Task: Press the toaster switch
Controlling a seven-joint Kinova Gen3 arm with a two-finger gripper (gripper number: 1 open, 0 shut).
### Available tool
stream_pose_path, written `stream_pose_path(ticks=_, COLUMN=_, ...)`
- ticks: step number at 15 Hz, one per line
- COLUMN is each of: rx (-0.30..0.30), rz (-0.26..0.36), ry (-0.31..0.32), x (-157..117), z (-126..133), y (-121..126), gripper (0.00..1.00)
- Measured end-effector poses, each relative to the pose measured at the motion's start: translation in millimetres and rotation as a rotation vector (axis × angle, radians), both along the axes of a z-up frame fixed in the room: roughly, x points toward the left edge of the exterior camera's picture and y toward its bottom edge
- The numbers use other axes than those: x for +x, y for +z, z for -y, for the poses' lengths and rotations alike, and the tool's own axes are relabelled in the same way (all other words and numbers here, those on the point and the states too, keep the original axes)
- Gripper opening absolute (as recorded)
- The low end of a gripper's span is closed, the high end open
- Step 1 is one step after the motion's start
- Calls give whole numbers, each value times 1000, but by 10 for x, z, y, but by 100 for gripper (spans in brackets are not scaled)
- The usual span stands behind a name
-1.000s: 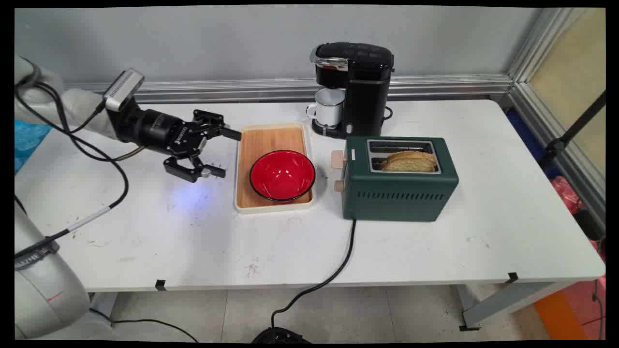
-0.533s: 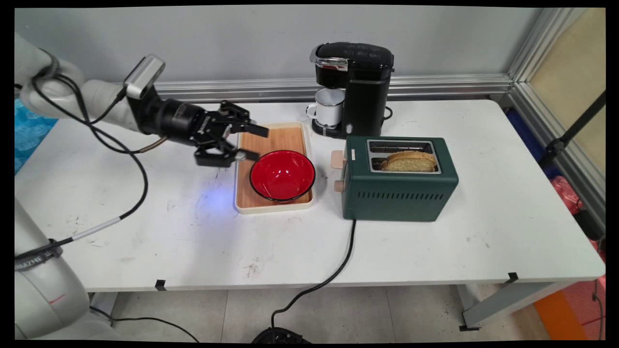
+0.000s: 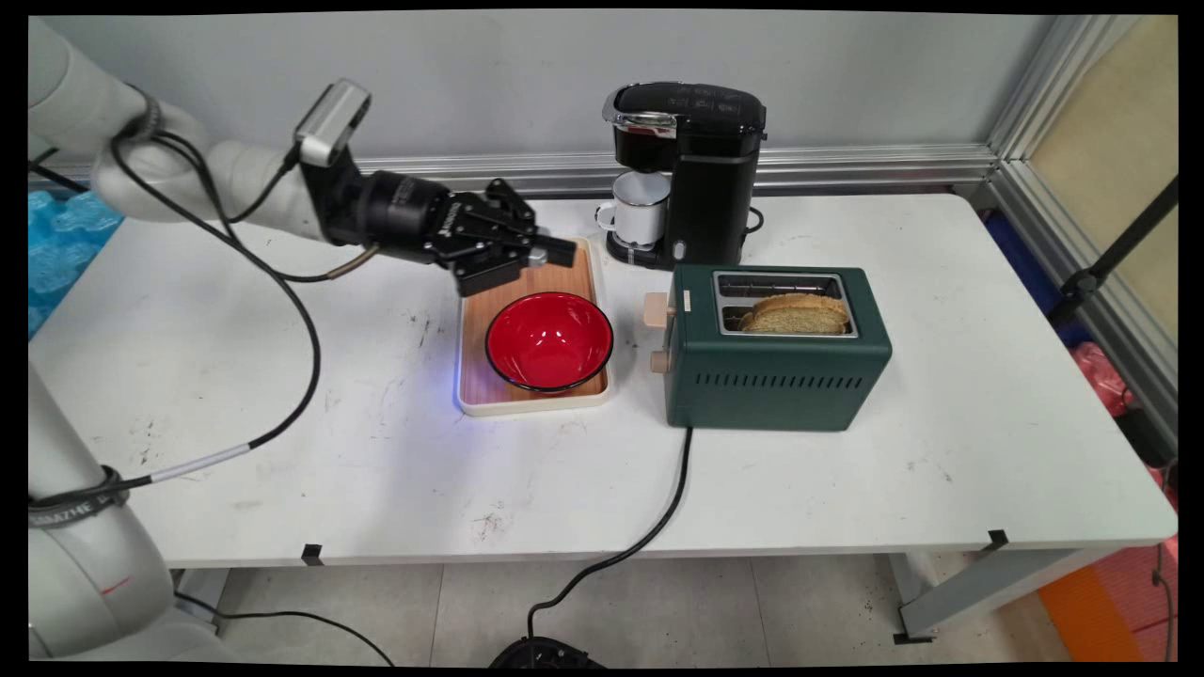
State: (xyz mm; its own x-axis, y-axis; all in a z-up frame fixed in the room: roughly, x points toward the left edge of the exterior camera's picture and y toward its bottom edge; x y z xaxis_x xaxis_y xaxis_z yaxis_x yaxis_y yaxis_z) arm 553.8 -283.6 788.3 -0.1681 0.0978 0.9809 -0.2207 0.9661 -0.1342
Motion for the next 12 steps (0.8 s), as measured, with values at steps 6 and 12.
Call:
stream_pose_path(ticks=6, rx=19, rz=-1, ry=20, x=-240, z=161, y=-85, gripper=0)
stream_pose_path(ticks=12, rx=50, rz=4, ry=44, x=-471, z=310, y=-229, gripper=0)
